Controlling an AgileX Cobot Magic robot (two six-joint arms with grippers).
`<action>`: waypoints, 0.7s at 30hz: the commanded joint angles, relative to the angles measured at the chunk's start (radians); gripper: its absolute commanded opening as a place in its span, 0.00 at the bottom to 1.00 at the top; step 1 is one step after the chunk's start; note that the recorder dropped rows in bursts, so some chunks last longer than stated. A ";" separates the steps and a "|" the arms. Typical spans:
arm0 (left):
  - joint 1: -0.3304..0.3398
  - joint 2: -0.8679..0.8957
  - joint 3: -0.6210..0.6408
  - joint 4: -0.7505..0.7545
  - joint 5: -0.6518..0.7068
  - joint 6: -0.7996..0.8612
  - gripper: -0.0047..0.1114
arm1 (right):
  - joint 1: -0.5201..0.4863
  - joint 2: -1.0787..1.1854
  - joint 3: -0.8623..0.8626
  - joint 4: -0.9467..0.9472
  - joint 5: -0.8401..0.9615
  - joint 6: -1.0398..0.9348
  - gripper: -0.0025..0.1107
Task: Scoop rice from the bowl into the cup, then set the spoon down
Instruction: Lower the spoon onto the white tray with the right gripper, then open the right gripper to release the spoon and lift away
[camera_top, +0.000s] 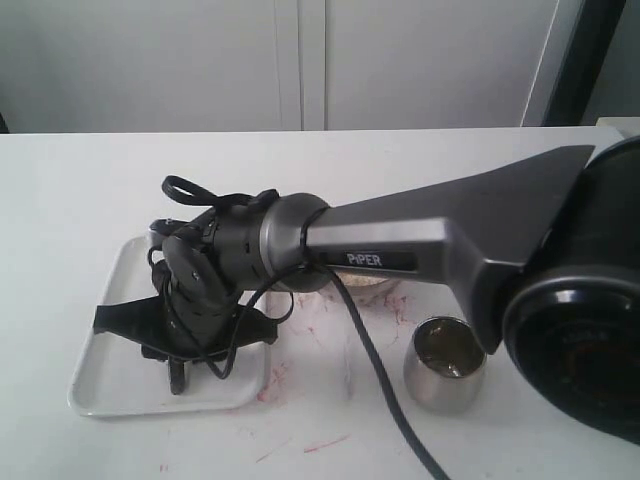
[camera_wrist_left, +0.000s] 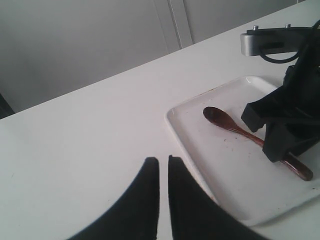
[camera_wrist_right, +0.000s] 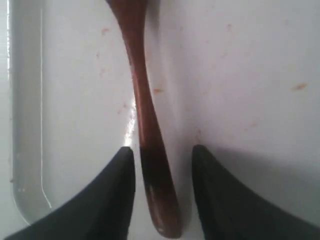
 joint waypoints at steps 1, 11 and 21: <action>-0.003 -0.001 -0.003 -0.007 -0.002 -0.001 0.16 | -0.003 0.008 0.000 -0.005 0.030 -0.012 0.37; -0.003 -0.001 -0.003 -0.007 -0.002 -0.001 0.16 | -0.003 -0.044 0.000 -0.005 -0.006 -0.009 0.37; -0.003 -0.001 -0.003 -0.007 -0.002 -0.001 0.16 | -0.003 -0.215 0.000 -0.011 -0.060 -0.018 0.35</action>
